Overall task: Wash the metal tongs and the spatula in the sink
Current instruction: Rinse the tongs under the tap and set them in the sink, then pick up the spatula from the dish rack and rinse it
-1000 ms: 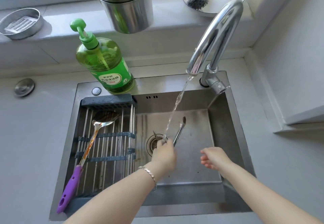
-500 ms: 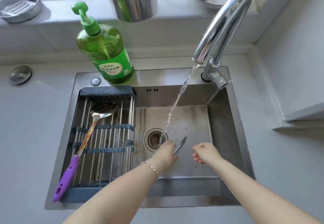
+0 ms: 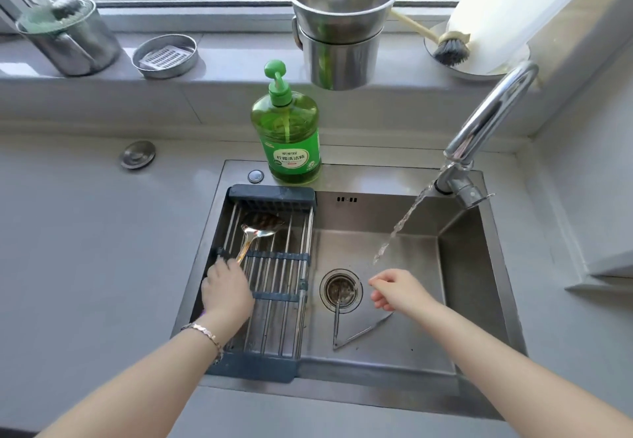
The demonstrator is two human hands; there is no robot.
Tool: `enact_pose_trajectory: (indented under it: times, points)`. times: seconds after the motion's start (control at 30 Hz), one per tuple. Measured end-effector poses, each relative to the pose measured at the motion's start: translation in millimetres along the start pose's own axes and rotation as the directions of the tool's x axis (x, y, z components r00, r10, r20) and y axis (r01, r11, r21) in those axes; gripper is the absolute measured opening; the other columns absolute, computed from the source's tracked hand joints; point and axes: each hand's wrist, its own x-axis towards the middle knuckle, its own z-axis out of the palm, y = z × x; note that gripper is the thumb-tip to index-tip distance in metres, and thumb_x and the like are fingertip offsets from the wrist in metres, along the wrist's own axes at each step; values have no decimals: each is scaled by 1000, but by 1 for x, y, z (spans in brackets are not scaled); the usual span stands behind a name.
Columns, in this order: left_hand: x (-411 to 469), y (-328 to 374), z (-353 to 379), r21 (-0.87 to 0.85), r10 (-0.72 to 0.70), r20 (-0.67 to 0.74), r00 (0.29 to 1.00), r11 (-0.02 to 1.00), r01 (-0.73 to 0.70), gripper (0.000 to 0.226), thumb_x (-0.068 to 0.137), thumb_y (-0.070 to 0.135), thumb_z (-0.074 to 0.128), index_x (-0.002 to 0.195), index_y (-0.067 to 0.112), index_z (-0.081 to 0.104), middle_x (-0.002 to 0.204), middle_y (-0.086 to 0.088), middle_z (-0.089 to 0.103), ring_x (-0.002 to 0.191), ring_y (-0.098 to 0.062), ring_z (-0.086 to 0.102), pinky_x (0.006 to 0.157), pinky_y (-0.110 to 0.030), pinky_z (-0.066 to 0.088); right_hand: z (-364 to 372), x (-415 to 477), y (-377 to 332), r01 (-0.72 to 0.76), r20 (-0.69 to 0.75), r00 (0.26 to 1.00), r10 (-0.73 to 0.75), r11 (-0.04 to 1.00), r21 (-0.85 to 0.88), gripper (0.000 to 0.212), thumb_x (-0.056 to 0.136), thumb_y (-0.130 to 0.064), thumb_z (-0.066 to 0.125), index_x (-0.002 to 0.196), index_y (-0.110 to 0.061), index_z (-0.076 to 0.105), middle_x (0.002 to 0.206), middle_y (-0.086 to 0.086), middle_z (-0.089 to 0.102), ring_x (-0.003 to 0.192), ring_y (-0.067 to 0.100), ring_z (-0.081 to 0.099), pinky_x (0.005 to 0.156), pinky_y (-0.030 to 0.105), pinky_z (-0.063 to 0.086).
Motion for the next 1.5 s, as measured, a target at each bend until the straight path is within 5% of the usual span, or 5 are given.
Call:
enact_pose_trajectory:
  times: [0.57, 0.73, 0.93, 1.07, 1.5]
  points:
    - [-15, -19, -8, -333, 0, -43, 999, 943, -15, 21, 95, 35, 49, 89, 16, 56, 70, 2, 59, 56, -11, 53, 46, -20, 39, 0, -19, 3, 32, -54, 998, -36, 996, -82, 15, 93, -7, 49, 83, -12, 58, 71, 4, 60, 60, 12, 55, 57, 16, 45]
    - [-41, -2, -20, -280, 225, -75, 971, 930, -237, 34, 88, 54, 49, 87, 23, 61, 68, 10, 59, 59, -6, 55, 51, -17, 45, -8, -31, -4, 359, -256, 843, -473, 850, -386, 29, 95, -6, 43, 116, -7, 62, 116, 5, 61, 107, 14, 53, 87, 9, 30]
    - [-52, 35, -26, -327, 327, -110, 939, 880, -345, 38, 88, 55, 50, 82, 20, 64, 66, 8, 54, 64, -12, 52, 64, -27, 51, 2, -34, -5, 603, 220, 715, -663, 426, -674, 91, 82, -70, -6, 148, -10, 14, 150, -9, 2, 141, 4, -2, 113, 16, -6]
    - [-53, 47, -31, -284, 370, -165, 914, 870, -403, 40, 88, 54, 50, 81, 18, 65, 67, 7, 56, 64, -14, 53, 63, -28, 50, -13, -15, -7, 425, 1, 824, -566, 617, -662, 103, 72, -78, -6, 150, -11, 6, 154, -6, -4, 144, 7, -4, 114, 20, -6]
    - [-60, 60, -38, -276, 391, -210, 896, 855, -438, 40, 89, 53, 50, 83, 17, 66, 69, 8, 54, 65, -13, 51, 60, -24, 44, -25, -21, -12, 512, 203, 780, -592, 416, -752, 113, 63, -80, -23, 149, -11, -1, 151, -7, -14, 141, 4, -14, 115, 22, -10]
